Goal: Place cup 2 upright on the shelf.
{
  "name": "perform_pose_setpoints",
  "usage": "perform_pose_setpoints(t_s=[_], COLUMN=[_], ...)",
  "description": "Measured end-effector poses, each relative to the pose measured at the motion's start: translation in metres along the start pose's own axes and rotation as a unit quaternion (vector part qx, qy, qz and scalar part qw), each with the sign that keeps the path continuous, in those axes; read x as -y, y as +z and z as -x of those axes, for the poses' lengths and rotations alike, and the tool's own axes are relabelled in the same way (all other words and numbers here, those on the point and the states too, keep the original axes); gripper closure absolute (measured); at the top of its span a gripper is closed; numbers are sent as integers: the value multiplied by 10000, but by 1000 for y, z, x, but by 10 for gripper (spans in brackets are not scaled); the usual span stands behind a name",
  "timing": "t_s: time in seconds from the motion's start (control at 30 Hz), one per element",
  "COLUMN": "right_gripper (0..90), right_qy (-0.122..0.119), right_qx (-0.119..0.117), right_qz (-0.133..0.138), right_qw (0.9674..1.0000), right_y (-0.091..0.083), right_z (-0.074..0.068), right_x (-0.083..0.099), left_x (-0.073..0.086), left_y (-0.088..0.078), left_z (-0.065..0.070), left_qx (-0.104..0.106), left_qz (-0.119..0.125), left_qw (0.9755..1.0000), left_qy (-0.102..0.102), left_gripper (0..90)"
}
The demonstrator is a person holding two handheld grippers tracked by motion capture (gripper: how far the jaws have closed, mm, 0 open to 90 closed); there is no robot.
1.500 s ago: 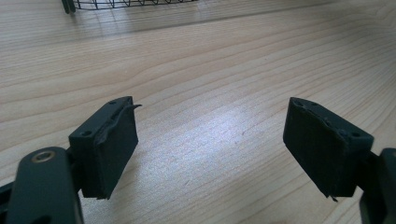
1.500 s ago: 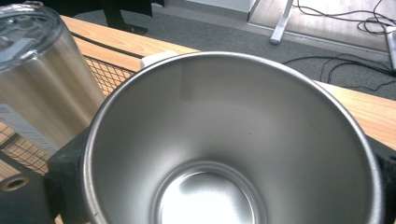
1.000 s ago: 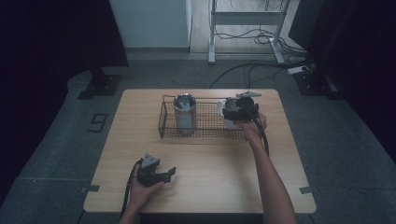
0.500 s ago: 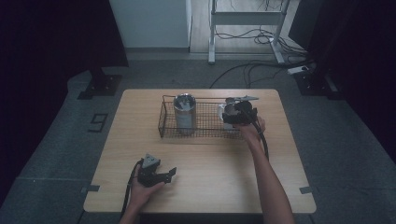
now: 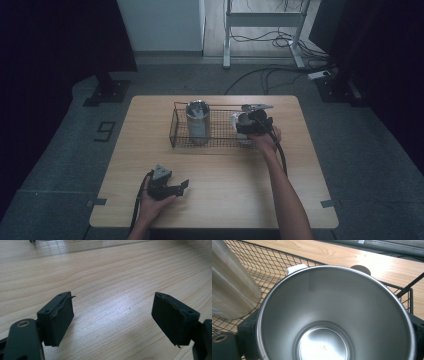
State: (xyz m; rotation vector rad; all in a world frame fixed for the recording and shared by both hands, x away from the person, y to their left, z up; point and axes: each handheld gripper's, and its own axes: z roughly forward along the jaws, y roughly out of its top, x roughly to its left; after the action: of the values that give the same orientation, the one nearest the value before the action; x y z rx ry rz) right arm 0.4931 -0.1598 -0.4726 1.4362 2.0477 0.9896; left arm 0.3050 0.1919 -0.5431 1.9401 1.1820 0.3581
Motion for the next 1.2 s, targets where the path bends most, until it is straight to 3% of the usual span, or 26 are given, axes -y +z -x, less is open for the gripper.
perform_pose_setpoints(t_s=[0.57, 0.7, 0.9, 1.03, 1.13, 1.2], right_gripper=[63, 62, 59, 12, 0, 0], right_qy=[-35, -152, -232, -268, -234, -230], right_qx=[155, 258, 266, 299, 164, 216], right_qz=[-214, -372, -400, -574, -470, -357], right_qw=[9996, 9989, 9986, 9975, 9985, 9989], right_y=[8, 11, 10, 7, 1, -3], right_z=[-1, -3, -3, -6, -6, -6], right_x=[5, 7, 8, 9, 7, 5], left_x=[0, 1, 1, 1, 1, 1], left_y=[-1, 0, 1, 1, 2, 2], left_z=[-1, 0, 0, 1, 2, 3], left_qx=[-76, -58, -53, -27, -21, -15], left_qz=[62, 31, 9, 0, -25, -25], left_qw=[9999, 10000, 10000, 10000, 10000, 10000], left_qy=[-34, -15, 3, -4, 28, 31], left_gripper=[185, 185, 185, 185, 185, 185])
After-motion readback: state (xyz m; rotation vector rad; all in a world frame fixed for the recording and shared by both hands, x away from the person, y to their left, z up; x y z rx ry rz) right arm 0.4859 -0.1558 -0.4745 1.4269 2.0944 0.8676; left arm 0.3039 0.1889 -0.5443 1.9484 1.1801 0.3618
